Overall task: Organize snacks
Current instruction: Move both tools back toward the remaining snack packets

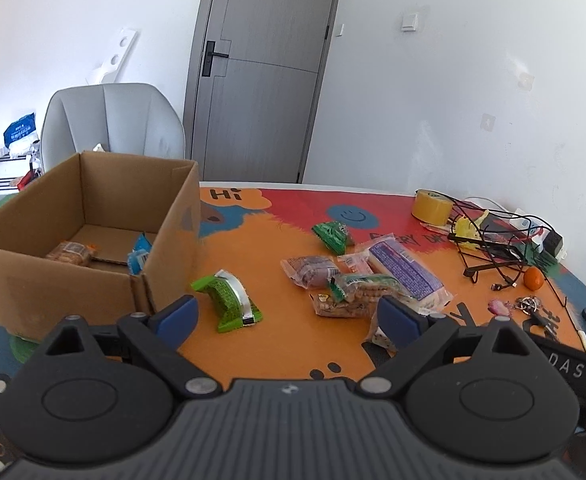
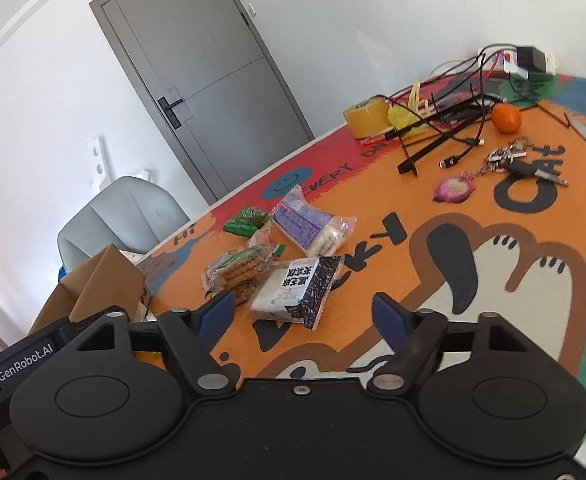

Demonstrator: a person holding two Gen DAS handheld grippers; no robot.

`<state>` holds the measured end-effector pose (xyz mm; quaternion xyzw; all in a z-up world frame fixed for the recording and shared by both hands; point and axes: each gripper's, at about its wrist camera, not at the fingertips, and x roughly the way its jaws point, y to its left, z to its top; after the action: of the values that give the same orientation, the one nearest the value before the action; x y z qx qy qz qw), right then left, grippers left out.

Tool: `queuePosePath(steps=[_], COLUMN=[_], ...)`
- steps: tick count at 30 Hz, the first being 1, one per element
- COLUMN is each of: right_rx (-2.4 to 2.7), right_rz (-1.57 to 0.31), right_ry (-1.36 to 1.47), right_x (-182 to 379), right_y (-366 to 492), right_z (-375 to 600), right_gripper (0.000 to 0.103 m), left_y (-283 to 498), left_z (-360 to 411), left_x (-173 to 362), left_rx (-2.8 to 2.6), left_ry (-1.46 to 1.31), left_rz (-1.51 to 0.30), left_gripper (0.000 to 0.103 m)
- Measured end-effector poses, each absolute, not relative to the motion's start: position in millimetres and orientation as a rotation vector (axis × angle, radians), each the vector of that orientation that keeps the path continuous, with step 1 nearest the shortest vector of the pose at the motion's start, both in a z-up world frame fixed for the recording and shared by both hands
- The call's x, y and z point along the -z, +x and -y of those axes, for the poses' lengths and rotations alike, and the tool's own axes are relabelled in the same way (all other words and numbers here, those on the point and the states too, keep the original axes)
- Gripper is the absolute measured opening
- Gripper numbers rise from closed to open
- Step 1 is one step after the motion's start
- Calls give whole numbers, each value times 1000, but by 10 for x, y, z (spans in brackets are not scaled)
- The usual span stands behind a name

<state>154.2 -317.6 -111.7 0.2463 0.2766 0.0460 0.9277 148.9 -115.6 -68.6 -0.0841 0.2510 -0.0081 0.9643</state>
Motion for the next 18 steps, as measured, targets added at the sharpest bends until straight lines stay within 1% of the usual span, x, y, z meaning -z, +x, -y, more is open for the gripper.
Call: queuePosePath(steps=[2,6,17,18], right_rx=[-100,-119,-144,-145], right_rz=[-581,-599,-650,-655], right_ry=[515,530,586,593], right_x=[1166,1235,1397,1414], right_y=[1592,1705,2061,2090], right_z=[3176,3180,3205,3213], right_gripper=[68,60,57,54], left_y=[1536,1616,1851,1876], left_z=[1181,1232,1408,1422], left_x=[718,751,795,797], left_rx=[14,18,38,39], left_ry=[-169,-173,-143,-140], left_rz=[-516,-518,-527,-529], left_gripper=[95,94,94,94])
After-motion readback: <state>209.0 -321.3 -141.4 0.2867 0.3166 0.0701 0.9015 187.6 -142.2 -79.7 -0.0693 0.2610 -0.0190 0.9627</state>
